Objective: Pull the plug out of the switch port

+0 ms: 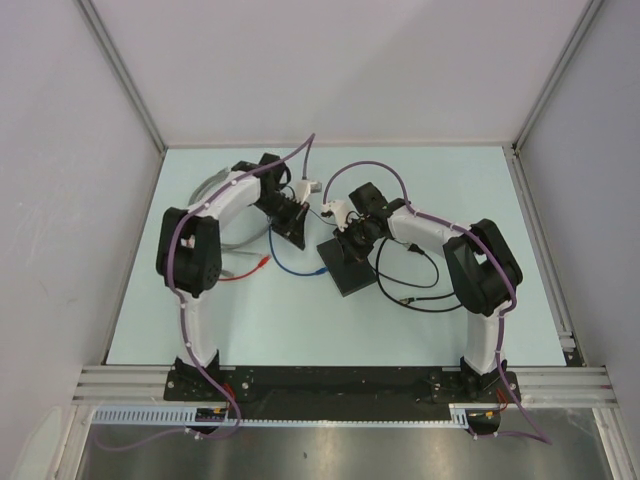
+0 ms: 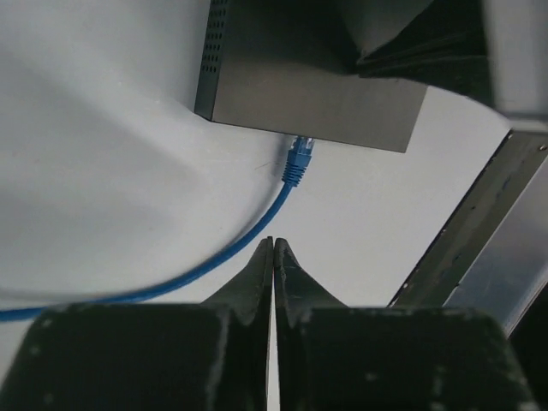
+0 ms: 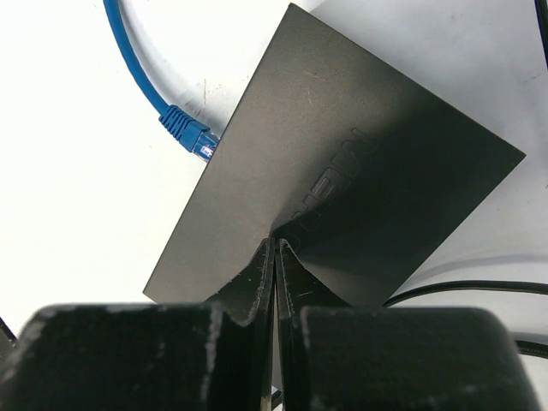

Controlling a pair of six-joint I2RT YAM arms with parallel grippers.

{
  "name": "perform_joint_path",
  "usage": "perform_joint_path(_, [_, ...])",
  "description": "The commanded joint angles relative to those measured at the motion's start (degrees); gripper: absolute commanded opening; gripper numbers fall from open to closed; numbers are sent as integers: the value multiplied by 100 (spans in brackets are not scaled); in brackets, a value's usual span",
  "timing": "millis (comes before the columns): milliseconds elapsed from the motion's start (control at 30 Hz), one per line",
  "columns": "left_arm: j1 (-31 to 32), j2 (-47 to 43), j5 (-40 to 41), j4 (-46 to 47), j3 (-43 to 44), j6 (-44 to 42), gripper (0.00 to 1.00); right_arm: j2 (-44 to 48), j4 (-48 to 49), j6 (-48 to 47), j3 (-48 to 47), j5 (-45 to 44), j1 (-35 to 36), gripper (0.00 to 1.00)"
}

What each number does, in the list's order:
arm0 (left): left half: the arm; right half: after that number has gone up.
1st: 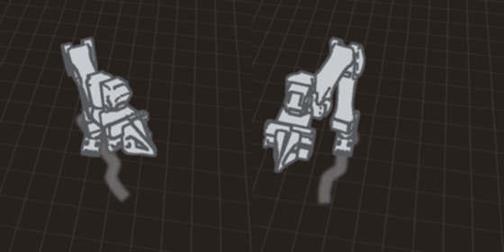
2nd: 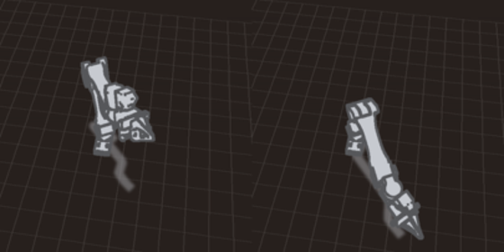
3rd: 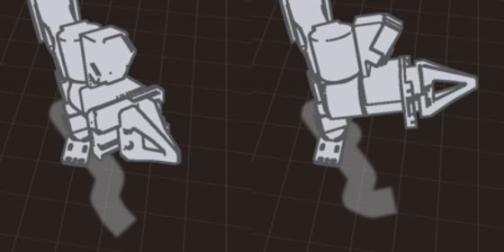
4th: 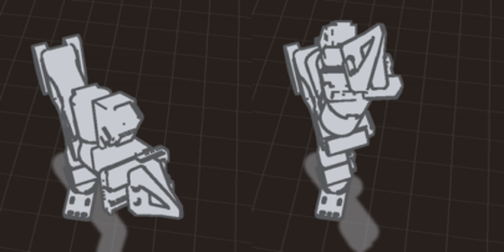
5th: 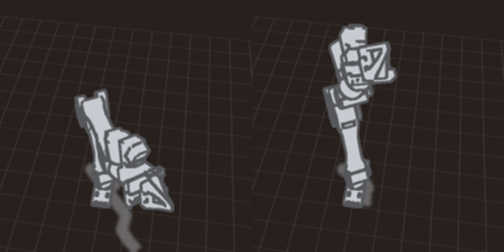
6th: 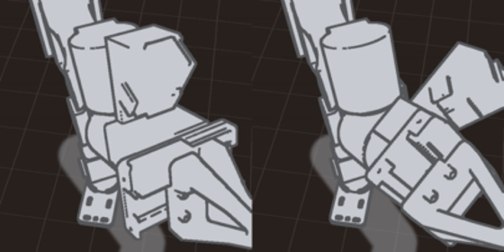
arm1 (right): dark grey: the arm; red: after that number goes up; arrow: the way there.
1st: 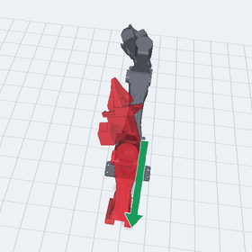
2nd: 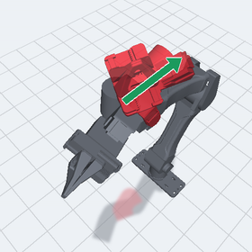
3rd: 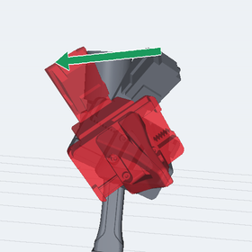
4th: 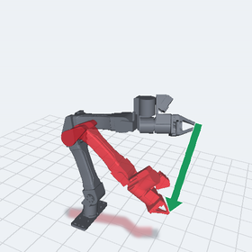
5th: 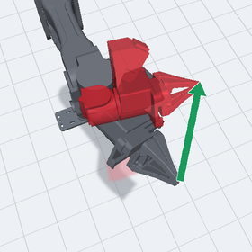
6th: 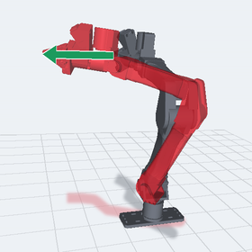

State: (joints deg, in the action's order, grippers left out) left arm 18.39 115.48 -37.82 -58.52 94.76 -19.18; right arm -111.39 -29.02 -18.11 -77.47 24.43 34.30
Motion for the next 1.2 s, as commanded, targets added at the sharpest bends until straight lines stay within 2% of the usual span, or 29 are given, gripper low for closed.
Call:
perform_joint_path(0, [103, 351, -305, 113, -133, -24, 0, -304, -245, -167, 259, -658, 24, 2])
perform_joint_path(167, [164, 747, -384, 412, -160, 142, 0, -199, -262, -167, 250, -693, 50, 2])
perform_joint_path(300, [322, 1274, -533, 306, 392, 160, 0, -146, -315, -219, 250, -702, 59, 2])
perform_joint_path(467, [376, 1819, -1192, 702, 1192, 589, 1, -137, -368, -246, 259, -702, 68, 2])
perform_joint_path(500, [393, 2081, -1244, 693, 1629, 669, 2, -128, -377, -246, 259, -711, 76, 2])
perform_joint_path(600, [463, 2207, -1219, 553, 1976, 653, 6, -119, -403, -272, 259, -729, 94, 2])
perform_joint_path(667, [455, 2058, -1184, 570, 1732, 635, 10, -84, -403, -281, 268, -729, 103, 3])
perform_joint_path(800, [218, 1312, -1201, 1008, 906, 854, 37, -49, -350, -290, 355, -746, 103, 3])
perform_joint_path(900, [60, 775, -1412, 1246, 369, 951, 47, -84, -315, -281, 364, -685, 94, 3])
perform_joint_path(1167, [6, 695, -2177, 1141, -343, 450, 53, -225, -254, -228, 329, -623, 112, 3])
